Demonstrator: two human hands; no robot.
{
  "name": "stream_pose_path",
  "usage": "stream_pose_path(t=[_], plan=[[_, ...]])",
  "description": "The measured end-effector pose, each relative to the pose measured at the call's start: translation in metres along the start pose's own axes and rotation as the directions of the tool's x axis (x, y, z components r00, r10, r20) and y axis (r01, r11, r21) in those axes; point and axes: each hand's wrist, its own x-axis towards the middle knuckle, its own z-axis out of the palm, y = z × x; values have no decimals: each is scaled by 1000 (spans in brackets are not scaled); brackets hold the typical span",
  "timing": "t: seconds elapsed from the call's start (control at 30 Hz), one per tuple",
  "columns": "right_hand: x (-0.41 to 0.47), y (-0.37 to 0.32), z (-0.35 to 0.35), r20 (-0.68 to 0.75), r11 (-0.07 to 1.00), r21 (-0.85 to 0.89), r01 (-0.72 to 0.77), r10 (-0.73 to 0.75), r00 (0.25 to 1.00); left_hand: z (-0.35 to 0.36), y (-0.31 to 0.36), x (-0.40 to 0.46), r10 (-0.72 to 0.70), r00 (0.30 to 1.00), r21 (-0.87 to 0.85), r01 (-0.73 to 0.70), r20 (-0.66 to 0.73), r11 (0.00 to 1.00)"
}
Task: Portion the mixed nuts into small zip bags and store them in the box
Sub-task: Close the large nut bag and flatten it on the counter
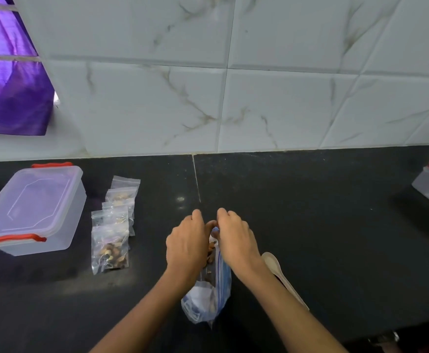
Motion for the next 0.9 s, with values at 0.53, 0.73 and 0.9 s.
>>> stream_pose_path(t=[0.53, 0.73, 0.9], plan=[[-12, 11, -12, 46, 982, 180, -64, 57, 997, -3, -29, 5, -19, 999, -153, 27, 51, 988], [-28, 24, -21, 545, 401, 711, -577, 204, 813, -5, -37, -9, -180, 979, -637, 197, 92, 745], [-38, 31, -11, 456, 368, 758, -539, 292, 841, -19, -56, -24, 54, 758, -754, 652, 650, -87]])
